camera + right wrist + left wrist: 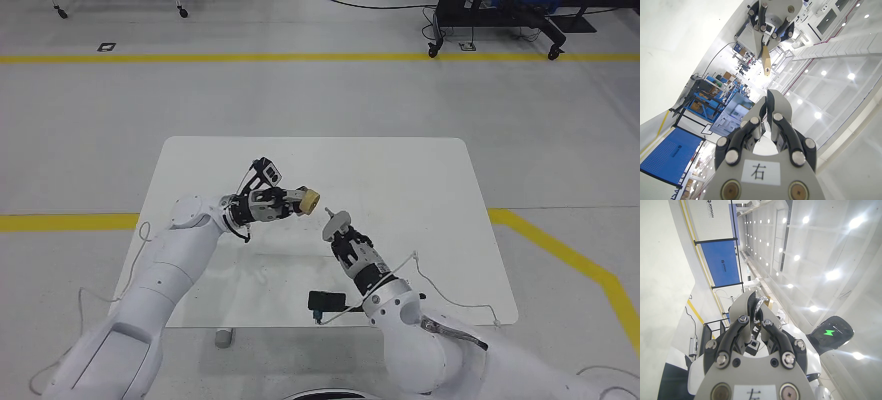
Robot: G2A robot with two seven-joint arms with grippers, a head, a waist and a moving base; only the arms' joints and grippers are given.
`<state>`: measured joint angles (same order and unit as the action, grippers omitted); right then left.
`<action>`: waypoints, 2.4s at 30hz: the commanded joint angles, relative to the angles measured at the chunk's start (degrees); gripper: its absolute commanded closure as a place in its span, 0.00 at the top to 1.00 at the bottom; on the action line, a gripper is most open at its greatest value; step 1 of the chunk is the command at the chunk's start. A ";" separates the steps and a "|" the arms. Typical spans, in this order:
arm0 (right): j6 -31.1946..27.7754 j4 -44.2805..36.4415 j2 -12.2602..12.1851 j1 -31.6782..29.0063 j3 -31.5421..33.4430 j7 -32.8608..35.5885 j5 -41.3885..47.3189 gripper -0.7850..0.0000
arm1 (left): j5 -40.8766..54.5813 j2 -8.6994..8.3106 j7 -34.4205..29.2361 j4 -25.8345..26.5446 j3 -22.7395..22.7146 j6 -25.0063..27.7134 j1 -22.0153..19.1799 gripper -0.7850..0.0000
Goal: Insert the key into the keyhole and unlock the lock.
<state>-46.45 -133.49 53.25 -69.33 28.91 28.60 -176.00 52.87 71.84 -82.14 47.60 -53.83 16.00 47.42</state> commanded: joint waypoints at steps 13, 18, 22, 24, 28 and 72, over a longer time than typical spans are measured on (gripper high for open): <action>2.18 0.86 0.51 -0.20 -0.05 -2.68 0.00 0.00 | -2.65 -0.57 0.16 3.36 -2.47 1.21 2.07 0.00; 1.72 1.39 1.01 -0.88 1.30 -3.71 0.00 0.00 | -3.50 -0.64 0.09 4.01 -2.97 1.49 2.53 0.00; 1.25 1.70 1.50 -1.42 2.23 -4.27 0.13 0.00 | -4.35 -0.64 0.08 4.50 -3.16 1.65 2.79 0.00; 1.18 1.76 1.74 -1.64 2.53 -4.71 0.00 0.00 | -4.60 -0.64 0.13 4.68 -3.30 1.69 2.90 0.00; 0.52 2.35 2.13 -1.73 2.92 -5.44 0.00 0.00 | -5.28 -0.63 0.31 4.95 -3.48 1.72 3.05 0.00; 8.32 -1.09 1.57 -7.77 5.55 2.49 6.57 0.00 | -10.21 -1.04 18.21 8.28 -6.09 -17.07 4.41 0.00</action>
<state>-38.05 -134.62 54.81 -77.20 34.57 31.13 -169.33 42.66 70.79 -63.77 55.97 -59.96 -1.30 51.85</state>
